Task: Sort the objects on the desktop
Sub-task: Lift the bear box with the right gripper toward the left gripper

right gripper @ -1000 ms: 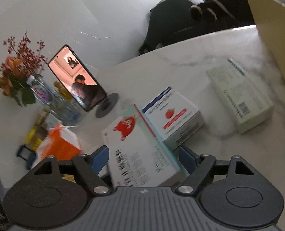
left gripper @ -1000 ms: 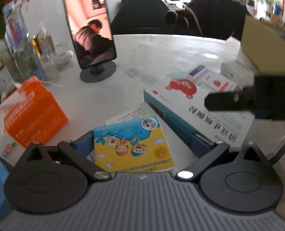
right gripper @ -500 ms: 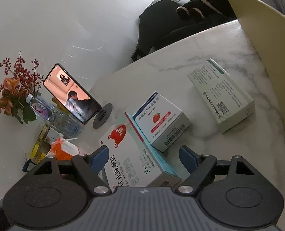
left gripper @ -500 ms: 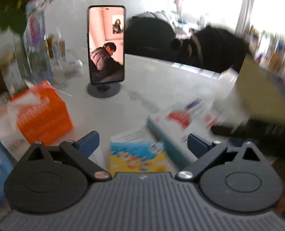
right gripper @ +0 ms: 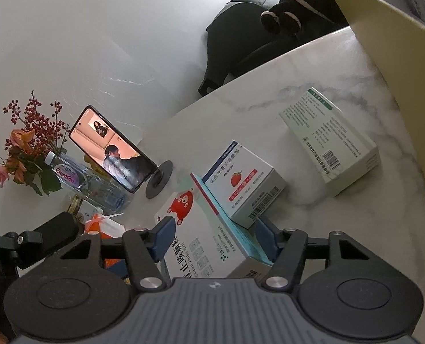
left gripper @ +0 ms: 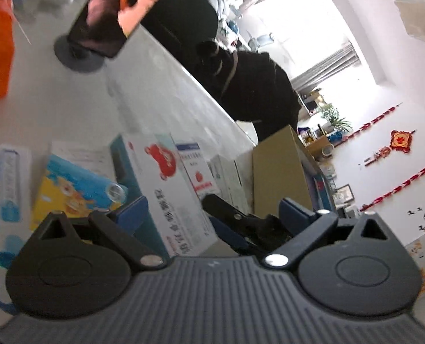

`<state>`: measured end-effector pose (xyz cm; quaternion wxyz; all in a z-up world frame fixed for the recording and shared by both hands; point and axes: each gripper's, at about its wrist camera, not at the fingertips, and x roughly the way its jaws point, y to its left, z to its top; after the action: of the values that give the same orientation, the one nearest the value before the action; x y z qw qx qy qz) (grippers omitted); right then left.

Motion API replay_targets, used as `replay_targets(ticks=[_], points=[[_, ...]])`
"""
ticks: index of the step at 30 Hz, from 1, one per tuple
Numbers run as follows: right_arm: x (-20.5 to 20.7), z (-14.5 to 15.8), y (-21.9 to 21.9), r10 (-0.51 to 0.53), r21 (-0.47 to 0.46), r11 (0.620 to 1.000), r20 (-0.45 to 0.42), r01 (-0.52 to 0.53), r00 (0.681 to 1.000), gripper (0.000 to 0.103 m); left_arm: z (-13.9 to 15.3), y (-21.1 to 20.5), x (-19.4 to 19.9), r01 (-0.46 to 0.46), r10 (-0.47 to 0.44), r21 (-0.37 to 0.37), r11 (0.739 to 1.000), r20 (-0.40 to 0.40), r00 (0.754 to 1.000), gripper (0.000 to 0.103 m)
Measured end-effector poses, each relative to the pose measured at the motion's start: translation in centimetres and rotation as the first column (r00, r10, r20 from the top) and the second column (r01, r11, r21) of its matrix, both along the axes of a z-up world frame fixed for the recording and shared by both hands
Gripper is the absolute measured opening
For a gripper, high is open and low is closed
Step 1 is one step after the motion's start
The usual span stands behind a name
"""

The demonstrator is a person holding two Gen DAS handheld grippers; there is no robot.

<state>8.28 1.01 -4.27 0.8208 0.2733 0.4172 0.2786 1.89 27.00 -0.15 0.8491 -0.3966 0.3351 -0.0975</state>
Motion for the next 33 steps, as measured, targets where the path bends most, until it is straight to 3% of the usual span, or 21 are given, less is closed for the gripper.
replay_targets(ticks=[2,9,13,19,25,33], points=[[0.1,-0.1,0.2,-0.002,-0.007,1.0,-0.005,0.002,1.0,0.066,-0.4,-0.4,0.6,-0.001,0.0,-0.017,1.0,-0.022,1.0,0.1],[0.1,-0.6,1.3,0.02,-0.045,0.999,-0.01,-0.021,1.0,0.067,-0.2,-1.2,1.2,-0.026,0.027,0.023,0.999,-0.041,0.999,0.101],[-1.0,0.5,2.2,0.081,-0.134,0.989,0.083,-0.069,0.993,0.086,0.4,-0.6,0.6,-0.052,0.053,0.034,0.998,-0.02,0.998,0.102],[-3.3,1.9,4.3,0.227,-0.325,0.934,0.222,-0.147,0.948,0.087,1.2,0.1,-0.4,-0.065,0.065,0.06,0.996,0.003,0.998,0.102],[-4.9,1.6,5.4,0.322,-0.447,0.876,0.261,-0.182,0.91,0.087,1.5,0.4,-0.8,-0.07,0.069,0.06,0.996,0.022,0.997,0.103],[-6.0,0.9,6.4,0.38,-0.55,0.816,0.278,-0.179,0.882,0.084,1.3,0.8,-0.8,-0.081,0.08,0.045,0.996,0.012,0.997,0.103]])
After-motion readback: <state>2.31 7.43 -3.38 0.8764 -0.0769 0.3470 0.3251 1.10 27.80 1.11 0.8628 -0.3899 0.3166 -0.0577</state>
